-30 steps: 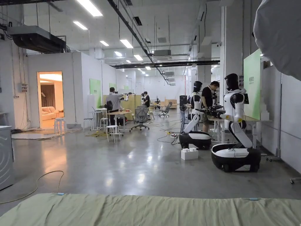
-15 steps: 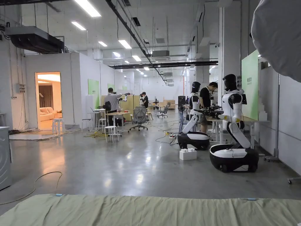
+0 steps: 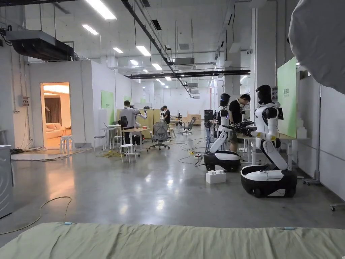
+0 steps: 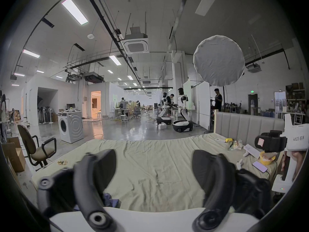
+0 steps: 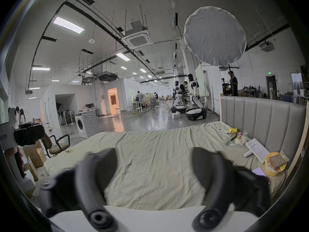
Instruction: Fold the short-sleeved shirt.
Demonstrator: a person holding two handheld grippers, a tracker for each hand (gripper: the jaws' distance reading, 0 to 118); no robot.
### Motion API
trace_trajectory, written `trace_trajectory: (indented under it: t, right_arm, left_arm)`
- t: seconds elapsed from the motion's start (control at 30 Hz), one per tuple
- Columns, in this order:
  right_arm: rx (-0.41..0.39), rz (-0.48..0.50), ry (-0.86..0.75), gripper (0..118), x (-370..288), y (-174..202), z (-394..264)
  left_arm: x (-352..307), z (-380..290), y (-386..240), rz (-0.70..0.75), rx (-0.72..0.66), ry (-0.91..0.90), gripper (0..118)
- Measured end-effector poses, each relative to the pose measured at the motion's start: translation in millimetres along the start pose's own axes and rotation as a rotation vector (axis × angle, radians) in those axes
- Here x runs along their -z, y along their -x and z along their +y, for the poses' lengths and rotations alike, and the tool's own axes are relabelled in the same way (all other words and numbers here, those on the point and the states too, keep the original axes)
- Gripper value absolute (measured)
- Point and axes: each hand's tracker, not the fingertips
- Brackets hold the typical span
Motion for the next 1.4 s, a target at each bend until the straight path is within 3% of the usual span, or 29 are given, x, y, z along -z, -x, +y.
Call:
trace_trajectory:
  t: [0.07,0.7,1.27,1.4]
  right_arm:
    - [-0.011,0.006,-0.005,114,0,1,0]
    - [-0.051,0.017,-0.007,118,2,9,-1]
    - [-0.023,0.035,0.013,118,1,7,-4]
    - [0.029,0.082,0.009,118,2,5,-3]
  left_arm:
    - [0,1,3,0.0,-0.019,-0.004,118]
    - [2,6,8,0.044,-0.063,-0.019,118]
    - [0,4,14,0.061,-0.042,-0.009,118]
    - [-1,1,22,0.055,-0.058,-0.012,118]
